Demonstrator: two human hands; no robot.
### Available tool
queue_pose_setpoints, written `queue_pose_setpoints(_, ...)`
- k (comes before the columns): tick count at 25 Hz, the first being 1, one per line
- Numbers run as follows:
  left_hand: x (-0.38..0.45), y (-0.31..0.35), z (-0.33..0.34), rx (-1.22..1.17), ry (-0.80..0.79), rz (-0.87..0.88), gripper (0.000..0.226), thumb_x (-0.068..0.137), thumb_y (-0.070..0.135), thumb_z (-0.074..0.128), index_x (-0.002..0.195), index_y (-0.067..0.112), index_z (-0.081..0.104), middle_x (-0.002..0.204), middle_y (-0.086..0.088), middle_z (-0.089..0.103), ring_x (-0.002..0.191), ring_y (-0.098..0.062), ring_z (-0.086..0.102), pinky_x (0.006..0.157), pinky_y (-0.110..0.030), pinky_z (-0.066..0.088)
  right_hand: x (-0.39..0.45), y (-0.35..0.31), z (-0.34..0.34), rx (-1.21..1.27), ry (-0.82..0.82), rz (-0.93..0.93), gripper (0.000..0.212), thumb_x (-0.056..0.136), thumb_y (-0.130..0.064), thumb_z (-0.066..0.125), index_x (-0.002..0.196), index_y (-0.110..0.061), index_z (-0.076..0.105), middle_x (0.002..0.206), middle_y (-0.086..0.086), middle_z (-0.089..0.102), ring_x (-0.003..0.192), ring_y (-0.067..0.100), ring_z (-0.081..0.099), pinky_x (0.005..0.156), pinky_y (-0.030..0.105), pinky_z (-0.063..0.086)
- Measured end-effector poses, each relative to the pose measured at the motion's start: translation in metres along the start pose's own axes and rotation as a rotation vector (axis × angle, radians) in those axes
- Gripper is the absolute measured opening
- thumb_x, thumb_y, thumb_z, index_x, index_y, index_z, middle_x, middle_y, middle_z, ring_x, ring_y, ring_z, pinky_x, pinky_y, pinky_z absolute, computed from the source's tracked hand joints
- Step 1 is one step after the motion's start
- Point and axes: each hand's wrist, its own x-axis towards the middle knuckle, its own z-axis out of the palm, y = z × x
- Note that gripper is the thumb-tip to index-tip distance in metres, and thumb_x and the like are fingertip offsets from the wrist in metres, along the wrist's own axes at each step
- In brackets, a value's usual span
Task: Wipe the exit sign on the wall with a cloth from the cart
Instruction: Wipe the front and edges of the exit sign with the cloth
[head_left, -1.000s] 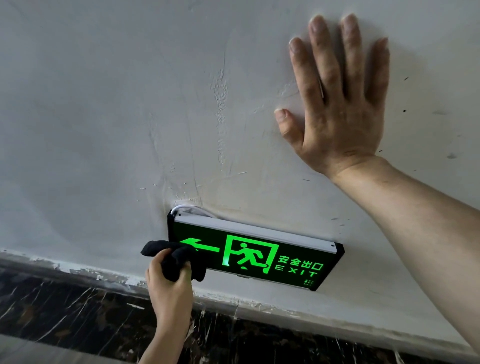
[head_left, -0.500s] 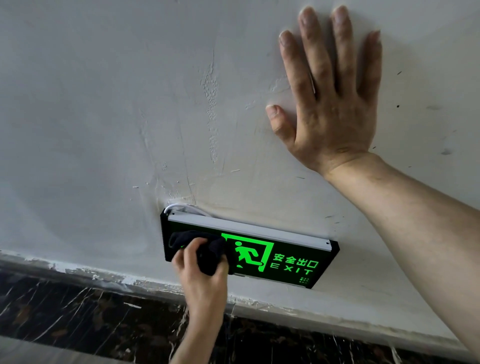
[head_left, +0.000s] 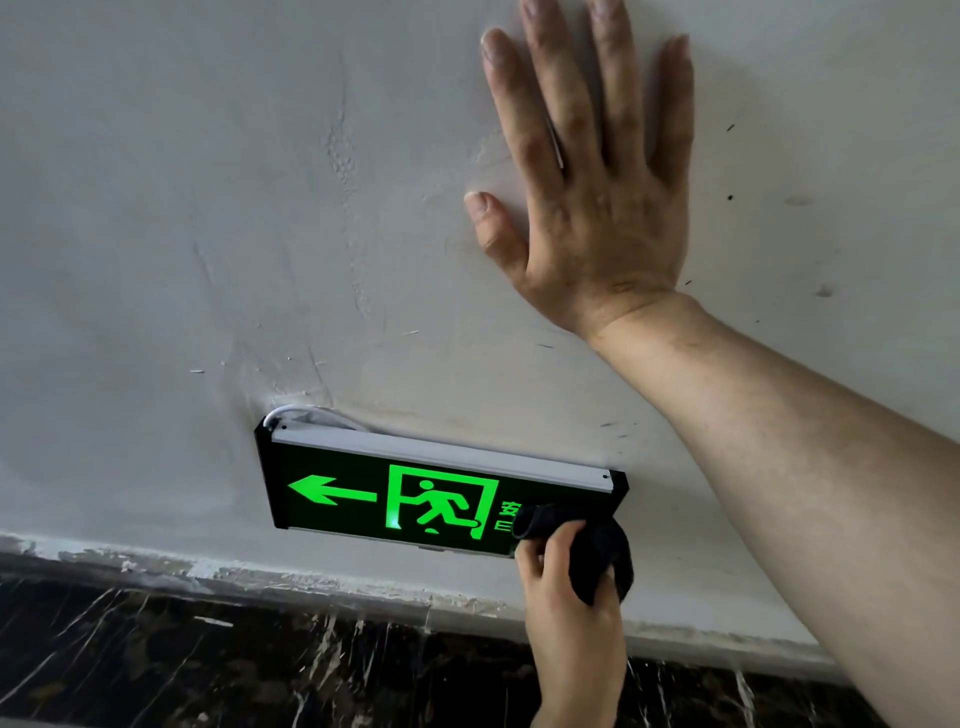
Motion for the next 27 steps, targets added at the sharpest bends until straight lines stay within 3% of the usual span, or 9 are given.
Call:
queue_pose_setpoints(8, -0.004, -0.009, 0.007, 0.049, -0.05, 0.051, 0.04, 0.084, 0.026, 0.069, 0.122, 0.038, 0.061, 0.118, 0.022, 0.053, 0.105, 0.01, 0.051, 0.087, -0.005, 0.04, 0.0, -0.002, -0.001, 0.001, -0.006, 0.005, 0.061, 0.095, -0.05, 0.039, 0.146, -0.016, 0.04, 0.15, 0.008, 0.041, 0.139, 0.035, 0.035, 0.112, 0.06, 0.017)
queue_pose_setpoints(10, -0.004, -0.011, 0.006, 0.043, -0.067, -0.006, 0.039, 0.084, 0.028, 0.068, 0.121, 0.037, 0.062, 0.114, 0.021, 0.056, 0.107, 0.006, 0.054, 0.092, -0.014, 0.044, 0.0, -0.002, -0.001, 0.002, -0.004, 0.003, 0.062, 0.095, -0.05, 0.039, 0.146, -0.016, 0.04, 0.151, 0.008, 0.041, 0.139, 0.036, 0.034, 0.112, 0.06, 0.017)
queue_pose_setpoints(19, -0.008, -0.031, -0.017, 0.288, -0.239, -0.296, 0.036, 0.083, 0.038, 0.06, 0.119, 0.041, 0.062, 0.126, 0.013, 0.062, 0.116, -0.007, 0.057, 0.091, -0.015, 0.04, 0.001, -0.001, 0.005, -0.008, 0.04, -0.018, 0.062, 0.095, -0.05, 0.038, 0.146, -0.016, 0.038, 0.151, 0.009, 0.04, 0.139, 0.036, 0.032, 0.113, 0.06, 0.016)
queue_pose_setpoints(21, -0.007, -0.034, -0.032, 0.342, -0.327, -0.288, 0.04, 0.086, 0.043, 0.053, 0.127, 0.043, 0.055, 0.134, 0.013, 0.057, 0.122, -0.005, 0.052, 0.089, -0.009, 0.036, 0.001, -0.001, 0.007, -0.015, 0.048, -0.021, 0.063, 0.095, -0.051, 0.037, 0.147, -0.016, 0.036, 0.152, 0.009, 0.039, 0.14, 0.036, 0.03, 0.113, 0.059, 0.015)
queue_pose_setpoints(23, -0.004, -0.04, -0.05, 0.302, -0.554, -0.287, 0.055, 0.092, 0.044, 0.043, 0.145, 0.037, 0.029, 0.152, 0.012, 0.034, 0.134, 0.0, 0.036, 0.089, 0.002, 0.026, 0.001, 0.001, 0.009, -0.033, 0.055, -0.023, 0.064, 0.095, -0.051, 0.037, 0.148, -0.016, 0.034, 0.152, 0.009, 0.038, 0.14, 0.036, 0.029, 0.113, 0.059, 0.014)
queue_pose_setpoints(25, -0.003, -0.039, -0.066, 0.233, -0.717, -0.32, 0.062, 0.094, 0.04, 0.041, 0.147, 0.034, 0.008, 0.154, 0.017, 0.016, 0.139, 0.0, 0.026, 0.087, 0.009, 0.019, -0.001, 0.002, 0.009, -0.047, 0.056, -0.026, 0.064, 0.095, -0.051, 0.037, 0.148, -0.016, 0.034, 0.152, 0.009, 0.038, 0.14, 0.036, 0.028, 0.114, 0.058, 0.013)
queue_pose_setpoints(27, -0.002, -0.027, -0.081, 0.227, -0.761, -0.292, 0.064, 0.093, 0.037, 0.044, 0.147, 0.031, 0.01, 0.153, 0.015, 0.02, 0.139, -0.004, 0.028, 0.089, 0.007, 0.022, -0.001, 0.0, 0.007, -0.043, 0.048, -0.033, 0.064, 0.094, -0.05, 0.039, 0.149, -0.017, 0.033, 0.153, 0.009, 0.037, 0.141, 0.035, 0.028, 0.114, 0.058, 0.012)
